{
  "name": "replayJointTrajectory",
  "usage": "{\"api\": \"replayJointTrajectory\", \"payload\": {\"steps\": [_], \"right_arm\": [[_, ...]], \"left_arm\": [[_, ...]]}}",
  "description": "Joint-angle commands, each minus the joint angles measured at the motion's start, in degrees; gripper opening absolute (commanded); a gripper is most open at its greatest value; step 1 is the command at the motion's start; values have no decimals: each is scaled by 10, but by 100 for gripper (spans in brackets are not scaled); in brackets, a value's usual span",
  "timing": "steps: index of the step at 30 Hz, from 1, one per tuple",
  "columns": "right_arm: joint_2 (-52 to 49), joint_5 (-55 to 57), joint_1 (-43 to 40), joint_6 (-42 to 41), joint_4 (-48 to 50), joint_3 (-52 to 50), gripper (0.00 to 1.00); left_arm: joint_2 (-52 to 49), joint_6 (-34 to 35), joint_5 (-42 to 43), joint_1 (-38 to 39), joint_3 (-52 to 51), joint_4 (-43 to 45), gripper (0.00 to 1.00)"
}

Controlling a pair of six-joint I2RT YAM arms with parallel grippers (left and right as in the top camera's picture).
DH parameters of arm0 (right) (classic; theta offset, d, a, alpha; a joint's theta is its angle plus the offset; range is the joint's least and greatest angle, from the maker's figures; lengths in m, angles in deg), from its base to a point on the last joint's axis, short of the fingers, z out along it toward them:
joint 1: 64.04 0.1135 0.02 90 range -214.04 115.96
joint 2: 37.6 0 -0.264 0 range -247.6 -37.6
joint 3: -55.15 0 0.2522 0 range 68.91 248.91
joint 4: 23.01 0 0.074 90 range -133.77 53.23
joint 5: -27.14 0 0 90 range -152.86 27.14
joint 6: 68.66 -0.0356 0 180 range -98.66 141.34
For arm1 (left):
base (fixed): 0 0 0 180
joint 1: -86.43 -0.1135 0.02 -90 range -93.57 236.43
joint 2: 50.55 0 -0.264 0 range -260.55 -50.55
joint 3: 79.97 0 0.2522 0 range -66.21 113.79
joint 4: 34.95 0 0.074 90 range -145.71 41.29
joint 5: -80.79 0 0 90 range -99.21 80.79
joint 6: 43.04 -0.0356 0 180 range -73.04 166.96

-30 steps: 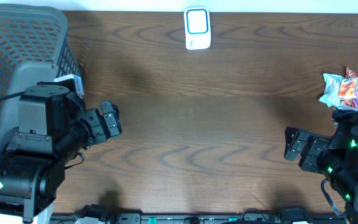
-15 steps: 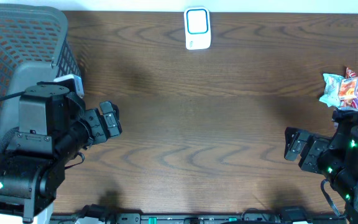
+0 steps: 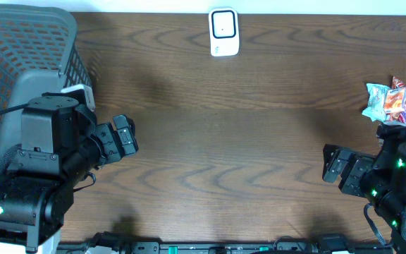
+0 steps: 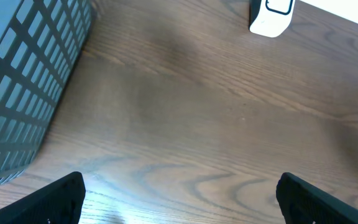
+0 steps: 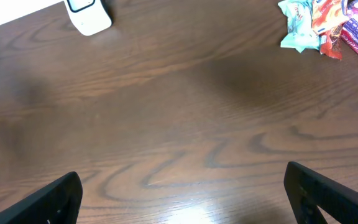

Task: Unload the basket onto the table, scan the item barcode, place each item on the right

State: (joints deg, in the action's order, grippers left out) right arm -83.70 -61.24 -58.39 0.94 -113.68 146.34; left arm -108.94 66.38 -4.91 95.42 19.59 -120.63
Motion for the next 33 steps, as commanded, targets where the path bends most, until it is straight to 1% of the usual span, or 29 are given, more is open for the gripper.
{"api": "replayJointTrajectory", "payload": {"steps": [1,5,7,9,12,17,19,22,25,33], "right_arm": [[15,-1,-6,-5,-4,-3,99],[46,17,-26,8,-3,-9,99],[69,24,-29,9,7,-26,99],[101,23,-29,23,40,-63,99],[156,12,-29,48,115,-141,99],[256,-78,-36,156,266,-285,99],[296,-102,-46,187,316,-337,99],[350,-106,-60,190,372,-406,99],[393,-106,-69,190,406,-459,99],[455,-110,-72,190,511,-564,99]], "left_arm": [[0,-5,-5,-3,0,-1,98],[0,-5,-5,-3,0,-1,98],[0,-5,-5,-3,0,-1,98],[0,-5,-5,-3,0,-1,98],[0,-5,-5,-3,0,-1,98],[0,-5,-5,-3,0,-1,98],[0,-5,-5,-3,0,-1,98],[0,-5,-5,-3,0,-1,98],[0,-5,-5,-3,0,-1,98],[0,-5,-5,-3,0,-1,98]]}}
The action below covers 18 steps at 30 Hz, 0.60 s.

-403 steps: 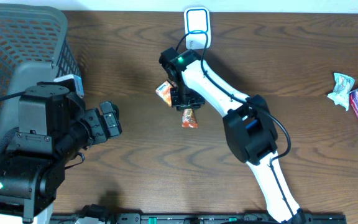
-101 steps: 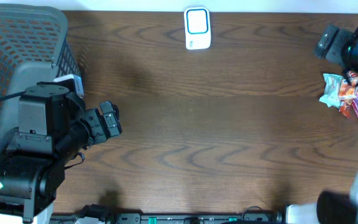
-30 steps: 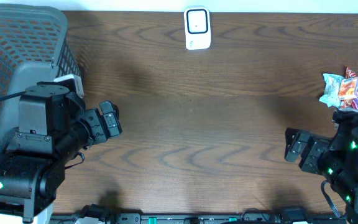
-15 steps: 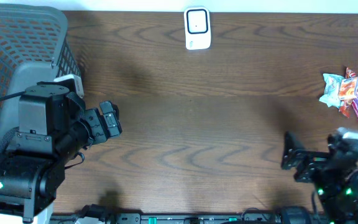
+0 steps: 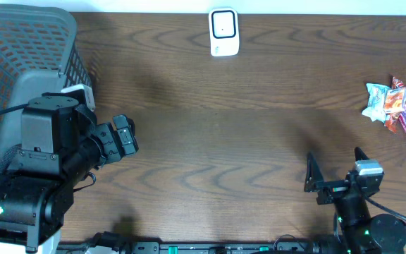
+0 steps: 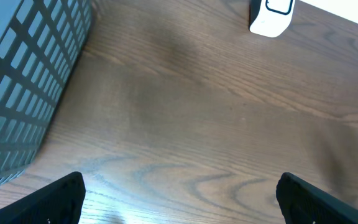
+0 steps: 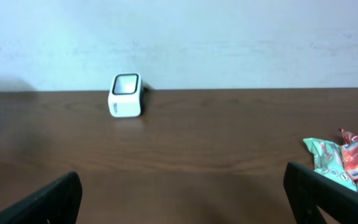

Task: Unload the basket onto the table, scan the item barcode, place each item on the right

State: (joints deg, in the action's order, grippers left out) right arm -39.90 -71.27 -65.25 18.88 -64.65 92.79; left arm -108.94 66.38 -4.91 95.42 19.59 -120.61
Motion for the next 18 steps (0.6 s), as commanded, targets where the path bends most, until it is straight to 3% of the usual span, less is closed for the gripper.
{"api": "replayJointTrajectory", "payload": {"steps": [1,18], "right_arm": [[20,-10,-4,11,32,-39,99],[20,-10,-3,10,274,-209,99]], "left_arm": [[0,-5,-5,-3,0,-1,98],[0,-5,-5,-3,0,-1,98]]}}
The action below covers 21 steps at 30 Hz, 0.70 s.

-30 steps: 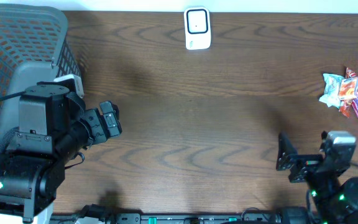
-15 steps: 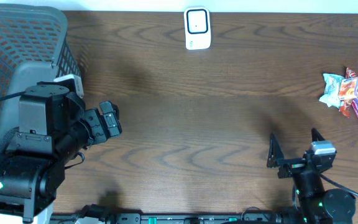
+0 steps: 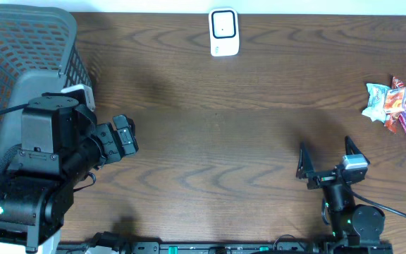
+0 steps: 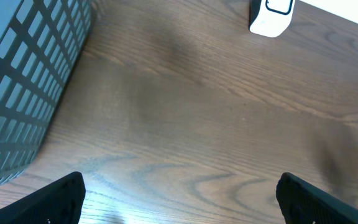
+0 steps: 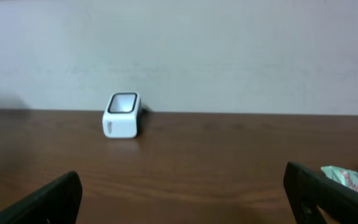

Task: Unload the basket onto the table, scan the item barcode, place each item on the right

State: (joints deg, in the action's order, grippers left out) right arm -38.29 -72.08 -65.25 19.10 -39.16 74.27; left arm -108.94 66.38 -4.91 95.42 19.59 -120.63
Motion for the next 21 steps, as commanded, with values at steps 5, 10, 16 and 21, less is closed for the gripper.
{"api": "replayJointTrajectory", "payload": {"steps": [5,10,16,21], "right_arm": [[4,-6,-3,8,48,-50,99],[4,1,-5,21,3,-51,99],[4,13,-11,37,-14,-50,99],[4,14,-11,36,-15,-50,99]], "left_arm": [[0,-5,-5,-3,0,-1,98],[0,-5,-5,-3,0,-1,98],[0,-5,-5,-3,0,-1,98],[0,-5,-5,-3,0,-1,98]]}}
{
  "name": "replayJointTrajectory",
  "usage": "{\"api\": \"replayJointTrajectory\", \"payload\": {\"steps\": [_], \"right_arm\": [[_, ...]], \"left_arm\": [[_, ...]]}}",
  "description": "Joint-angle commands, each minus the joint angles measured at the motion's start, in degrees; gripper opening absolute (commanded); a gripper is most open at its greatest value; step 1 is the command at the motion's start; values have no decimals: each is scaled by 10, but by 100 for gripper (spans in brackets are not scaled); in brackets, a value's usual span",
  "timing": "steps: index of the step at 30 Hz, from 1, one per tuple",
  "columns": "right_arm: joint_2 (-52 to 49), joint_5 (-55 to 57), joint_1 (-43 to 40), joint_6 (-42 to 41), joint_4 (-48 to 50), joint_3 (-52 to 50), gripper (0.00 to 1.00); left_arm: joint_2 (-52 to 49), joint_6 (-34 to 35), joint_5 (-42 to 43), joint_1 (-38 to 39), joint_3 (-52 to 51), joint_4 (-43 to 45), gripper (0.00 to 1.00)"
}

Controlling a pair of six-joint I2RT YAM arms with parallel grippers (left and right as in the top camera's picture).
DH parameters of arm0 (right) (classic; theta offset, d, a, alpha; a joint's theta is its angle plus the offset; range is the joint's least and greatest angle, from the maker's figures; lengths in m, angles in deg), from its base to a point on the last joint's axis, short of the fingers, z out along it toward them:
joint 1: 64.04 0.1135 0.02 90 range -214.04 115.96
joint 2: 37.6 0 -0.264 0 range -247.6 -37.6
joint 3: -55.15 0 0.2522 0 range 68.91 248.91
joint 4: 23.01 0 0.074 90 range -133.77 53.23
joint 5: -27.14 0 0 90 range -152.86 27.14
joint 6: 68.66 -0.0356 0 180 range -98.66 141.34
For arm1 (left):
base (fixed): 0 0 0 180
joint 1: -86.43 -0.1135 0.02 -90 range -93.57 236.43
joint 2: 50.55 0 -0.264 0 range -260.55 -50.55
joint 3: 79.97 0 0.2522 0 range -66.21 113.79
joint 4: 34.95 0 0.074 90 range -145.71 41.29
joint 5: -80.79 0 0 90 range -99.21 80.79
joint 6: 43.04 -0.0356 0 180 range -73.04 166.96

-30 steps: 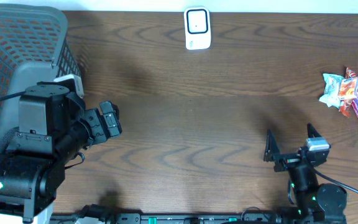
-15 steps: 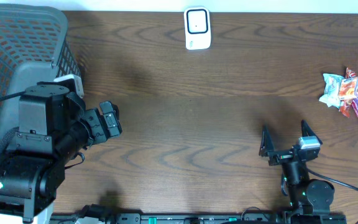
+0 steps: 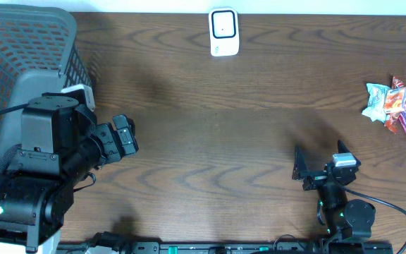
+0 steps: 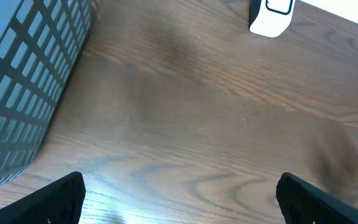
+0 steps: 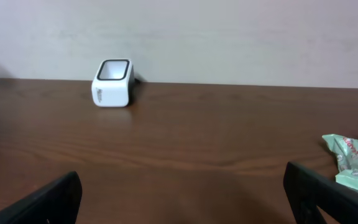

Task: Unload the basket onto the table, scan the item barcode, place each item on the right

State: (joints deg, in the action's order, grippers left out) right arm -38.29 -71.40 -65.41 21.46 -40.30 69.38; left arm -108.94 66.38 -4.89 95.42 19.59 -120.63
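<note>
The white barcode scanner stands at the table's far edge, also seen in the left wrist view as the scanner and in the right wrist view. Several snack packets lie at the right edge; one packet shows to the right wrist camera. My right gripper sits low near the front right, open and empty, level with the table and facing the back wall. My left gripper hangs open and empty at the left, beside the basket.
A grey mesh basket fills the back left corner, its wall close to my left fingers. A pale wall rises behind the table's far edge.
My right gripper has shifted slightly left and lower near the front edge; its camera now sees the scanner further left. The left arm has not moved.
My right arm was folded at the right edge, its camera looking down on the table. Then the gripper stood near the front right, open and facing the back wall. It has since moved left in small shifts. My left arm stayed still throughout.
</note>
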Motion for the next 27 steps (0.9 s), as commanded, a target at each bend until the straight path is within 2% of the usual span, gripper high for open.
{"api": "replayJointTrajectory", "payload": {"steps": [1,12,27], "right_arm": [[4,7,-10,12,-3,-2,99],[4,5,-8,-23,-4,-2,99],[4,5,-8,-24,-2,-2,99]], "left_arm": [[0,-5,-5,-3,0,-1,98],[0,-5,-5,-3,0,-1,98],[0,-5,-5,-3,0,-1,98]]}}
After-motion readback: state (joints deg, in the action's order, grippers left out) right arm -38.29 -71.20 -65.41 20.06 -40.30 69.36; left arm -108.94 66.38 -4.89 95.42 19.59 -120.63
